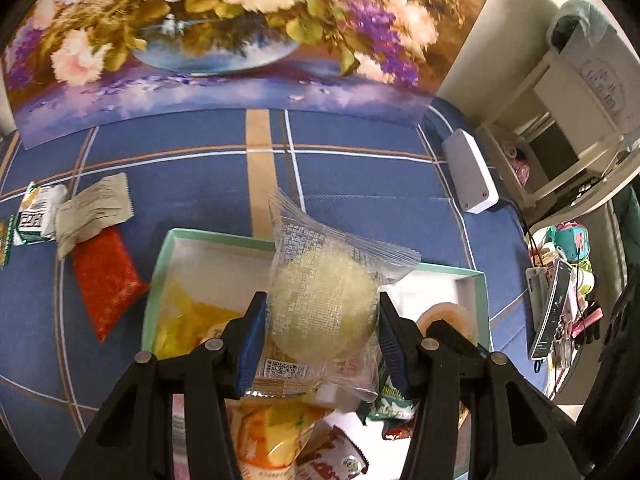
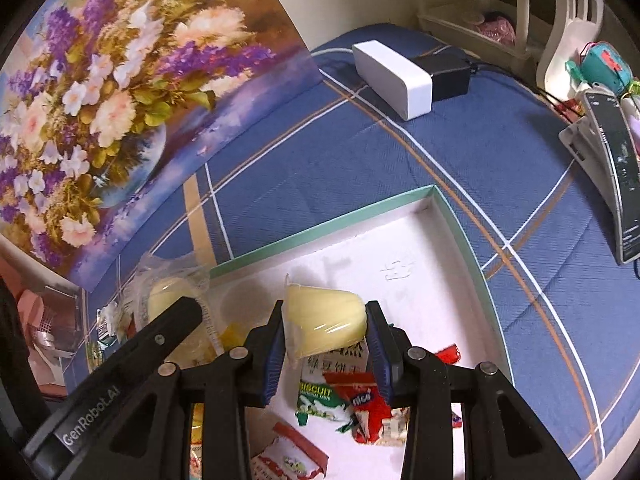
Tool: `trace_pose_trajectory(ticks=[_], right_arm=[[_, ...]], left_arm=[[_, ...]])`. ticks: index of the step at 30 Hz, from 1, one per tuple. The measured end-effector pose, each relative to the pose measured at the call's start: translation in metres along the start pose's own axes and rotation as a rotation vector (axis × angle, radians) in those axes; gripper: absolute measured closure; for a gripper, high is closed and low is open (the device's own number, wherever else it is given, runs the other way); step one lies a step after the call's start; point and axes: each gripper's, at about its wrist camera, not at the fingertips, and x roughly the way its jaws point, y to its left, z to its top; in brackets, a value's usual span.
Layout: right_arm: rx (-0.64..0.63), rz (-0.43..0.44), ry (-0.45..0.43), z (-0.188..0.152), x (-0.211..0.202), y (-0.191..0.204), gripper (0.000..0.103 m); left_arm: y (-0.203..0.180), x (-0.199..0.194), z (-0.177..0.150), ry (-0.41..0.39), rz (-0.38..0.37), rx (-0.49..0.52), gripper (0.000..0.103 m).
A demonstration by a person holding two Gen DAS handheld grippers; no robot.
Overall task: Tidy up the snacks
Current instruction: 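Carry bun with left tool while right tool carries jelly cup into tray, then open both, then withdraw both tools from the tray toward the remaining snacks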
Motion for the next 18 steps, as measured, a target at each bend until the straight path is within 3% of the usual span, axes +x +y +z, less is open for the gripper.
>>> trace_pose_trajectory(ticks=[10, 14, 18], right_arm=[[0.006, -0.013, 0.028, 0.002, 0.015, -0.003, 0.062], [0.005, -0.013, 0.016, 0.003, 0.011, -0.003, 0.062], [-0.004, -0.012, 0.011, 0.003, 0.006, -0.001, 0.062]], left_arm=[[-0.002, 0.017, 0.009, 0.019, -0.015, -0.022, 0.048], [-0.002, 0.012, 0.007, 0.011, -0.027, -0.03, 0.041], [-0.001, 0.003, 0.005, -0.007, -0.027, -0.032, 0.041]])
